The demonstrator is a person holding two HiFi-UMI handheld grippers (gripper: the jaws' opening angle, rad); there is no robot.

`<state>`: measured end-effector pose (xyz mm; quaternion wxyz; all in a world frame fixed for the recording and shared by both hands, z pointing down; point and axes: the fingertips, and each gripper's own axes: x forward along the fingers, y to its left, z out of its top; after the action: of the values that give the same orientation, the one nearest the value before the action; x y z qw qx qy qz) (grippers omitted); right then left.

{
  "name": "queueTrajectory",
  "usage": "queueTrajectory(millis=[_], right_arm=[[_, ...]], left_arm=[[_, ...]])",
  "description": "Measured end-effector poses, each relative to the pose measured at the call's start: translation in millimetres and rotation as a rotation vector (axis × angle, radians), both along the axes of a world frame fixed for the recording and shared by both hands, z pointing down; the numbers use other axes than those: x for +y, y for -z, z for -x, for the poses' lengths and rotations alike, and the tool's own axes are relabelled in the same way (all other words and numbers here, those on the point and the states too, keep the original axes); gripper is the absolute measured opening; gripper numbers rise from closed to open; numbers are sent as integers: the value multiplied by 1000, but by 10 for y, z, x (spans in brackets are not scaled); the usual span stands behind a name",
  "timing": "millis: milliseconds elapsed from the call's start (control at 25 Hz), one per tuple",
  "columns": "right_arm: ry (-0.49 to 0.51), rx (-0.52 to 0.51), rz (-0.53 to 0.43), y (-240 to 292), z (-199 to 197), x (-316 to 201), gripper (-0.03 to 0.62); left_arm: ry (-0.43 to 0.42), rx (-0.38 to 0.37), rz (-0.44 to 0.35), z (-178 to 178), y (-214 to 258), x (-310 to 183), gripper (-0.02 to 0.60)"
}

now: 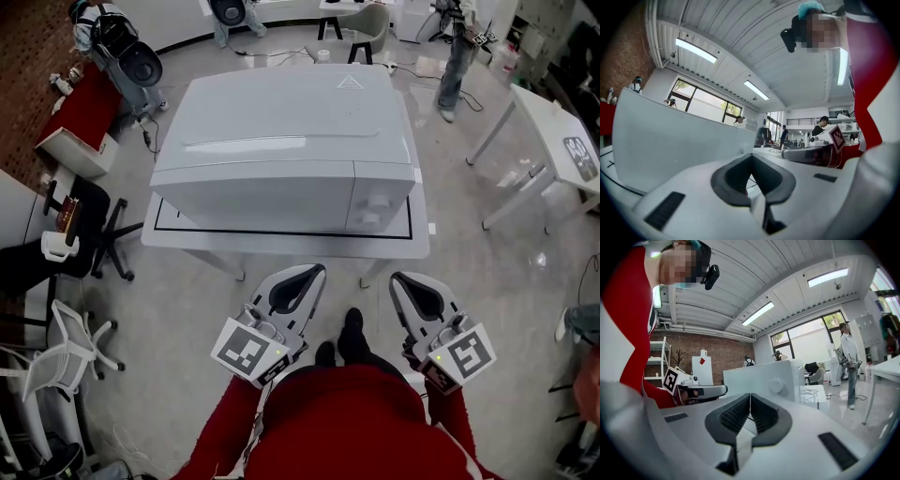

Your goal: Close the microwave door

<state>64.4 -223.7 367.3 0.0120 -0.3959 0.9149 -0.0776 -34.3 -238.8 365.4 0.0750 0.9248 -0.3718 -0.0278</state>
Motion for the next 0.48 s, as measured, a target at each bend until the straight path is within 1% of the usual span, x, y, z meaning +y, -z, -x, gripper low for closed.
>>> queueTrajectory(millis=[80, 200, 400, 480], right_arm=[[-3, -4, -11, 19, 10, 36, 14], [-14, 9, -28, 25, 11, 82, 14], [-29, 28, -49, 37, 21, 131, 12], [-31, 41, -51, 22, 30, 144, 12]], left_arm=[[3, -11, 15, 51, -70, 44, 9], [-2, -50, 33, 102, -204, 118, 11], [0, -56, 43, 126, -245, 182, 9], [1, -47, 44, 117, -228, 183, 10]])
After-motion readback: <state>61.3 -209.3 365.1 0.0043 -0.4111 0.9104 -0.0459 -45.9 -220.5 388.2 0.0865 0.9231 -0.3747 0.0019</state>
